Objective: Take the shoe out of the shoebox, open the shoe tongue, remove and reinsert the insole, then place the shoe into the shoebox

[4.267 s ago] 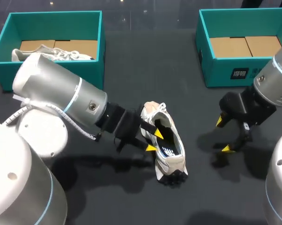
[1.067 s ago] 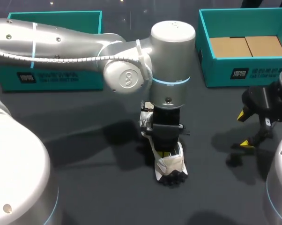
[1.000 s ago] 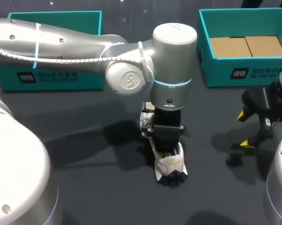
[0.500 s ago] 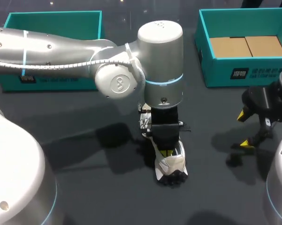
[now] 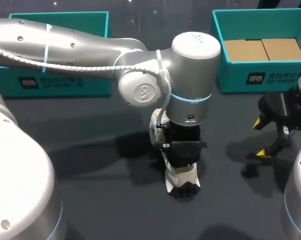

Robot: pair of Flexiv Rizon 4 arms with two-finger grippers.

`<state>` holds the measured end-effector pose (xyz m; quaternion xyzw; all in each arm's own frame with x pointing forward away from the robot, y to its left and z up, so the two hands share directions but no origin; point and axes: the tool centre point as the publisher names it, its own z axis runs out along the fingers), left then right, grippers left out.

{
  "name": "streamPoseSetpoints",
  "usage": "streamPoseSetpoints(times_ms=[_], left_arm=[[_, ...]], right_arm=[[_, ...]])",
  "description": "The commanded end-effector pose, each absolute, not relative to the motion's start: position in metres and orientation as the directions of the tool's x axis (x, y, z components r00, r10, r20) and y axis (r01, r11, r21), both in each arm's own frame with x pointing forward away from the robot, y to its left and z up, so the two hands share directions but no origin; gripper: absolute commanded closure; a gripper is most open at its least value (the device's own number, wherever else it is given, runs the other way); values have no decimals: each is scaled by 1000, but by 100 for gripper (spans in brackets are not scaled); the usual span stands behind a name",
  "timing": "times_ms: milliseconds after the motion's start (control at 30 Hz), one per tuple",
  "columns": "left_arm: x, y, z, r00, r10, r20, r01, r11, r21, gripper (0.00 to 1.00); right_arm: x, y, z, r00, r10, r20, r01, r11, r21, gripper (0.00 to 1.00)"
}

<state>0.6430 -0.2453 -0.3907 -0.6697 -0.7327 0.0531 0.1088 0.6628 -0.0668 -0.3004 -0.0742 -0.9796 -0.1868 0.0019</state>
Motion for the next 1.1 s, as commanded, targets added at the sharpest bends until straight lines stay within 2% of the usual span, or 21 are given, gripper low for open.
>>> streamPoseSetpoints(times_ms=[33, 267, 500, 767, 933, 1100], left_arm=[[644, -251, -408, -95, 992, 87, 973, 111, -205, 100], [654, -252, -386, -172, 983, -64, 969, 157, -189, 100], [643, -260, -363, -136, 986, -98, 962, 108, -252, 100], [624, -276, -391, -96, 995, -22, 938, 83, -336, 100], [630, -272, -409, -142, 990, 13, 940, 139, -310, 100], [644, -256, -406, -192, 981, 6, 945, 187, -269, 100]], right_arm=[[661, -66, -301, -989, 147, 28, 147, 920, 363, 0], [661, -66, -301, -989, 147, 28, 147, 920, 363, 0], [661, -66, -301, -989, 147, 28, 147, 920, 363, 0], [661, -66, -301, -989, 147, 28, 147, 920, 363, 0], [661, -66, -301, -989, 147, 28, 147, 920, 363, 0], [661, -66, -301, -989, 147, 28, 147, 920, 363, 0]])
